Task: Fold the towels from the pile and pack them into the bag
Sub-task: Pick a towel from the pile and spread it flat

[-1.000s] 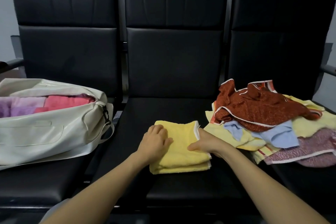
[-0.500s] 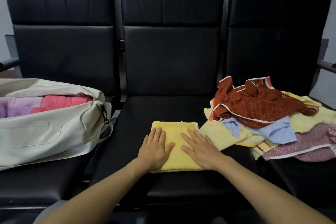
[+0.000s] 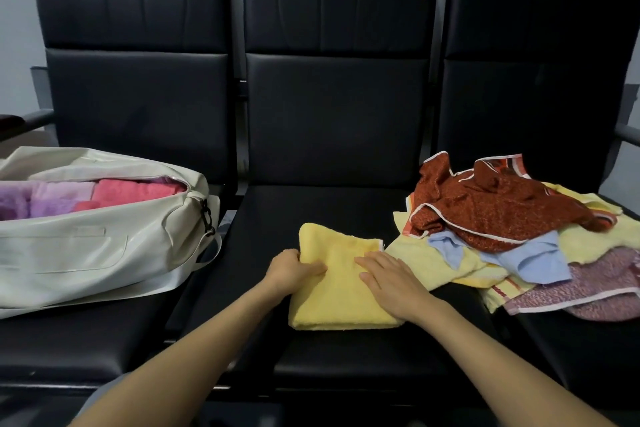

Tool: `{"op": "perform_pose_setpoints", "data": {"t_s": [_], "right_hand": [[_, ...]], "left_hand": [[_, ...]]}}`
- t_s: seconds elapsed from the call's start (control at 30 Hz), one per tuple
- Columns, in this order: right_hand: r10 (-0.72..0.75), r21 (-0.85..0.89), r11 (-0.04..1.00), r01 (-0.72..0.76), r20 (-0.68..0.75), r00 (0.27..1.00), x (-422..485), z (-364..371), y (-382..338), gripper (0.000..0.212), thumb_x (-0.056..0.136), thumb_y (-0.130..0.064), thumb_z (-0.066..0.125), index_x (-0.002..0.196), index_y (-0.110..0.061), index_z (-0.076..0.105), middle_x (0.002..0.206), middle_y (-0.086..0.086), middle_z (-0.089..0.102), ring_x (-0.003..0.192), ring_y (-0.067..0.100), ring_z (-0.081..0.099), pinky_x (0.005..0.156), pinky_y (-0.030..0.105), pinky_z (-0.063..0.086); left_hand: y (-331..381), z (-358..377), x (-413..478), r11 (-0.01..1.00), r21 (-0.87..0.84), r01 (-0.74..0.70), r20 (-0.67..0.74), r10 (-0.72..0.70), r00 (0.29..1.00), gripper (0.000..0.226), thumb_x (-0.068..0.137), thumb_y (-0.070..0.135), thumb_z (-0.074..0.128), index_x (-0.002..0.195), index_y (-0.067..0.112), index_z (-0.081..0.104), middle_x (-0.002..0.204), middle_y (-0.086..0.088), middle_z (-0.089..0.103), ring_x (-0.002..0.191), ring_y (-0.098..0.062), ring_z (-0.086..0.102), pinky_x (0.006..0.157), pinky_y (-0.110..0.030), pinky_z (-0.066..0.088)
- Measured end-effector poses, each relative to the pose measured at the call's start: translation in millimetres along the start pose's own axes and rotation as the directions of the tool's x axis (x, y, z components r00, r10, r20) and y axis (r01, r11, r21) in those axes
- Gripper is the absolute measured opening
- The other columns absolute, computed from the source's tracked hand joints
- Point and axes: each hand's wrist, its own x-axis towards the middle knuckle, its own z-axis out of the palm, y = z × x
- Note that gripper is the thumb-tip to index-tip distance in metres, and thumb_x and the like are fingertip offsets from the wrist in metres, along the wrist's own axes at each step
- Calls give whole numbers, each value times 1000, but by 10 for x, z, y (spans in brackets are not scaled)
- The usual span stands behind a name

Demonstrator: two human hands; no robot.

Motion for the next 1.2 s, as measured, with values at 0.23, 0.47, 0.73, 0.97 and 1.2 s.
{"op": "perform_pose_setpoints", "data": {"t_s": [0.23,0.47,0.73,0.97,1.2], "right_hand": [[118,245,967,-73,-175,977,43,57,-84,51,103,-24,32,150,-13,18,155,5,19,143,19,16,116,32,19],[266,985,59,-164,143,953,200,-123,-254,81,75,-75,57,134,-19,49,131,4,59,118,23,58,106,48,42],[113,990,-116,-79,93,989,182,-328,-277,85,84,-20,71,151,-29,20,131,7,54,102,20,65,76,31,54],[-30,999,7,45,-44,999,129,-488,-308,51,95,-1,51,137,-29,51,128,5,61,112,20,63,88,31,53],[-131,847,517,123,-64,989,12,-571,-307,88,71,-4,82,140,-40,40,134,-13,43,122,5,46,89,15,46]], "left_hand": [[281,-96,-215,848,-527,-53,222,198,955,37,84,21,69,117,17,53,114,-9,63,103,-26,63,91,-45,52],[396,-475,-376,703,-687,-187,106,352,930,52,71,29,75,118,16,57,111,-7,69,99,-24,68,79,-38,56],[174,-671,-189,772,-631,-78,-20,84,996,75,78,38,75,137,12,37,123,-4,55,103,-23,60,82,-37,50],[60,-791,-219,817,-531,-224,69,306,950,57,94,19,59,140,46,40,135,9,39,116,-12,48,91,-27,44],[-28,-787,-253,895,-160,-417,85,433,897,98,72,14,82,145,48,26,140,11,29,131,-16,32,112,-40,32]]}}
